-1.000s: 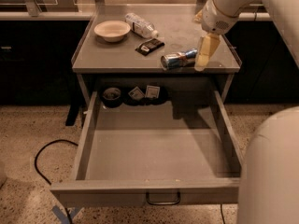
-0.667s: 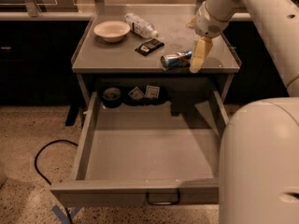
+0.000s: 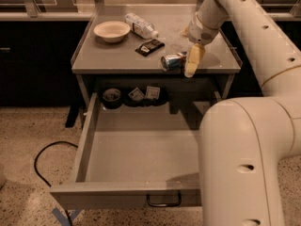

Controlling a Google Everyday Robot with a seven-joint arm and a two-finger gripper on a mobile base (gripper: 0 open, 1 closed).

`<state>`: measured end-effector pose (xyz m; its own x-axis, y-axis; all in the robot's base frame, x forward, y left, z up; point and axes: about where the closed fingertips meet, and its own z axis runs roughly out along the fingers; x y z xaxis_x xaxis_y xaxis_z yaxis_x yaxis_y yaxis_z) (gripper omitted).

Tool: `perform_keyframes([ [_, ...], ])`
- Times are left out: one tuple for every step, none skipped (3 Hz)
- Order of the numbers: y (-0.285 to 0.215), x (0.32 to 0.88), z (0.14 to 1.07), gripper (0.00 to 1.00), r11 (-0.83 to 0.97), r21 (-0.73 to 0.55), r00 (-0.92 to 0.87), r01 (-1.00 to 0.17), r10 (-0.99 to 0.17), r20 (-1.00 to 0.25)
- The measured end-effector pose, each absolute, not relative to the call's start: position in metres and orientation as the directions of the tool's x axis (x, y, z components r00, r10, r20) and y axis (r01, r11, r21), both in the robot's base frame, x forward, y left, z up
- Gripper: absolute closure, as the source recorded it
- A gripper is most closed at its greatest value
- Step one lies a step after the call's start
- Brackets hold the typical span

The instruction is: Place redbull can into top drawer

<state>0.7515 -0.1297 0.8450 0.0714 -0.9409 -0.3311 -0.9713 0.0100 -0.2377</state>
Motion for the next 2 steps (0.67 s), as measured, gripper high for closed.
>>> perform_keyframes([
  [-0.1197, 0.7579, 0.8283, 0.17, -0.022, -0.209, 0.092, -0.978, -0.939, -0.331],
  [-0.1177, 0.7628, 0.8262, 0.40, -0.017, -0.219, 0.092, -0.976, -0.938, -0.334],
])
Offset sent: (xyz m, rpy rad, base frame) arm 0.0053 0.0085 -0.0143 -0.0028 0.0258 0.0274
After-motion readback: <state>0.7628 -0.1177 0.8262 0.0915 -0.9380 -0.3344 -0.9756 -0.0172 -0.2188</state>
